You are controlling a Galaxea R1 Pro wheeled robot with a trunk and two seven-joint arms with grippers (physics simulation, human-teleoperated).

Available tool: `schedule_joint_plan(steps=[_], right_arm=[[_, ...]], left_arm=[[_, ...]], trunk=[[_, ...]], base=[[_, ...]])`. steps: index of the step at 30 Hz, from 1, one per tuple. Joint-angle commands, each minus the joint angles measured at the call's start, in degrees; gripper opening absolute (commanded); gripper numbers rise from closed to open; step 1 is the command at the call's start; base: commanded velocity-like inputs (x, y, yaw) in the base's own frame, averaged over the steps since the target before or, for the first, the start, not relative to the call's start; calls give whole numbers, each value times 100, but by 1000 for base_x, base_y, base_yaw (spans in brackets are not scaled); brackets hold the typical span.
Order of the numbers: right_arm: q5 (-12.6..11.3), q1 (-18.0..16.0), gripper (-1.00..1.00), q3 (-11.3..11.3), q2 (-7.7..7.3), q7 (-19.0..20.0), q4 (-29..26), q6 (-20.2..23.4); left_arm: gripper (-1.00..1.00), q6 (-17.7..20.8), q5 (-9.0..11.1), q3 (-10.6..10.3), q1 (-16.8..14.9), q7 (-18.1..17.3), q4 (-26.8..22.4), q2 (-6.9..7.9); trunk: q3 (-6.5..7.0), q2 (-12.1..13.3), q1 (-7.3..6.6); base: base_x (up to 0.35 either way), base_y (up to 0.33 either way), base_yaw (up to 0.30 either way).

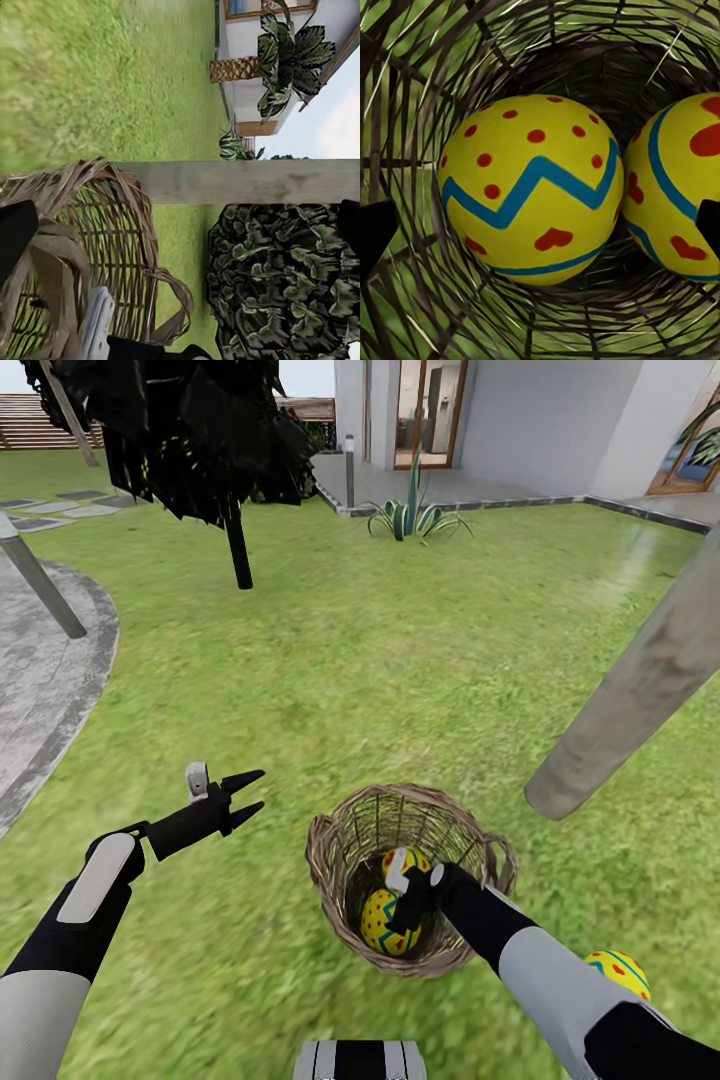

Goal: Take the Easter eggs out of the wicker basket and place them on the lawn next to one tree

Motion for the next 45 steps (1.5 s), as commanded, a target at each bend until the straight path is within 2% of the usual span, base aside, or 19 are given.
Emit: schedule_joint_plan(steps=[1, 7, 23, 38, 45], right_arm=[[52, -5, 100, 4, 0, 28, -9, 19], [58, -29, 100, 4, 1, 25, -26, 12], [58, -31, 100, 4, -4, -13, -118, -20], [67, -31, 100, 3, -21, -126, -277, -24], [67, -31, 100, -3, -6, -344, -291, -26]], left_arm=[[100, 25, -25, 8, -3, -34, 1, -1], [100, 25, -25, 8, -4, -34, 7, -1], [100, 25, -25, 8, -3, -34, 1, -1], [100, 25, -25, 8, -5, -34, 4, -1], [100, 25, -25, 8, -1, -34, 2, -1]], trunk=[[-22, -43, 21], [-133, -257, 140], [-487, -279, 181], [-487, -279, 181], [-643, -288, 199]], base=[[0, 0, 0], [0, 0, 0], [0, 0, 0], [0, 0, 0], [0, 0, 0]])
